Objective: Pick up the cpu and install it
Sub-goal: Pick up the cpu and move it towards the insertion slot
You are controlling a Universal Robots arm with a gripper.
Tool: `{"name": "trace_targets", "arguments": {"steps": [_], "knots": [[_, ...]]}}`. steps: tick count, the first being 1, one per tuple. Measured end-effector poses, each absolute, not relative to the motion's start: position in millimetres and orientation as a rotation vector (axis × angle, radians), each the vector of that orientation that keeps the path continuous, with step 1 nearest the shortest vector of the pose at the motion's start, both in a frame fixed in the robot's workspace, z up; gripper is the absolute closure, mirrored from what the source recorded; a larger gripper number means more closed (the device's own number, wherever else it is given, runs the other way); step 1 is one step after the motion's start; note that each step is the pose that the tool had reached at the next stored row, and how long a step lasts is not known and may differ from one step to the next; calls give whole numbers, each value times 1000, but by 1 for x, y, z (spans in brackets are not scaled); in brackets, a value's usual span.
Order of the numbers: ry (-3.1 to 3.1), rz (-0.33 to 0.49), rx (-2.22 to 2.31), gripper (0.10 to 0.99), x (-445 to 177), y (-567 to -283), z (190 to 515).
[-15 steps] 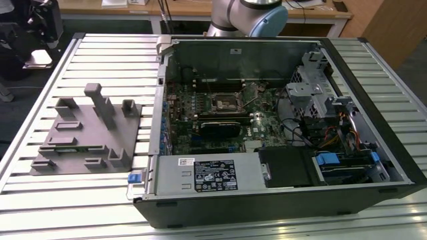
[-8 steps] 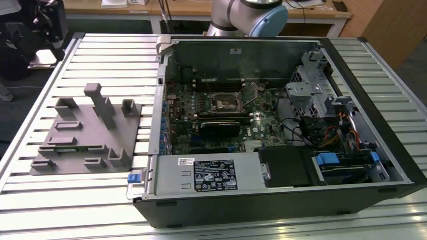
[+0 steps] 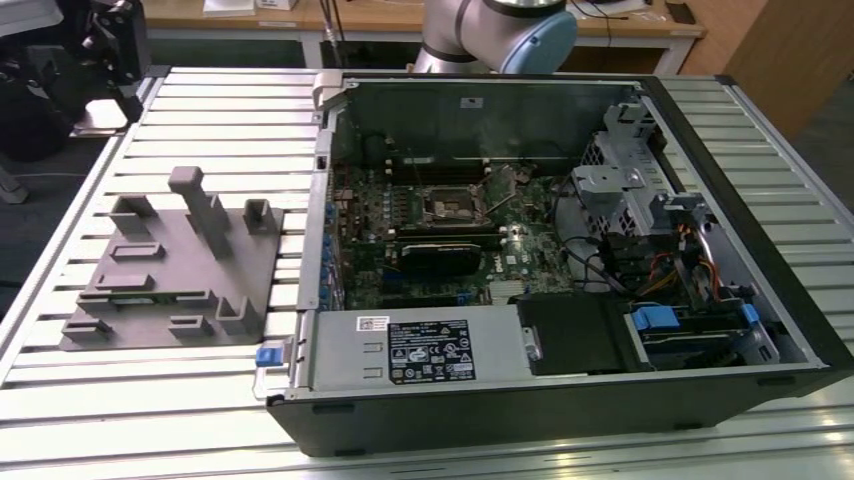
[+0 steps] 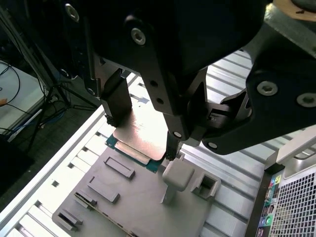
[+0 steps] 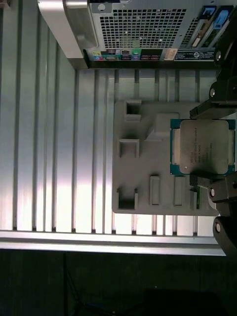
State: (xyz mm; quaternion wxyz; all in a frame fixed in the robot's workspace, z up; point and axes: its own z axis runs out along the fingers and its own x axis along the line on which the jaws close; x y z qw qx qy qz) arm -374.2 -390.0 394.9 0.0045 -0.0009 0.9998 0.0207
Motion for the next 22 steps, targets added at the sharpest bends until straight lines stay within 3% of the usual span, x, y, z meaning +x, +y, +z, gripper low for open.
{"name": "trace_targets", "arguments": {"steps": [22], "knots": [[3132, 67, -3, 553, -349, -390, 395]]}}
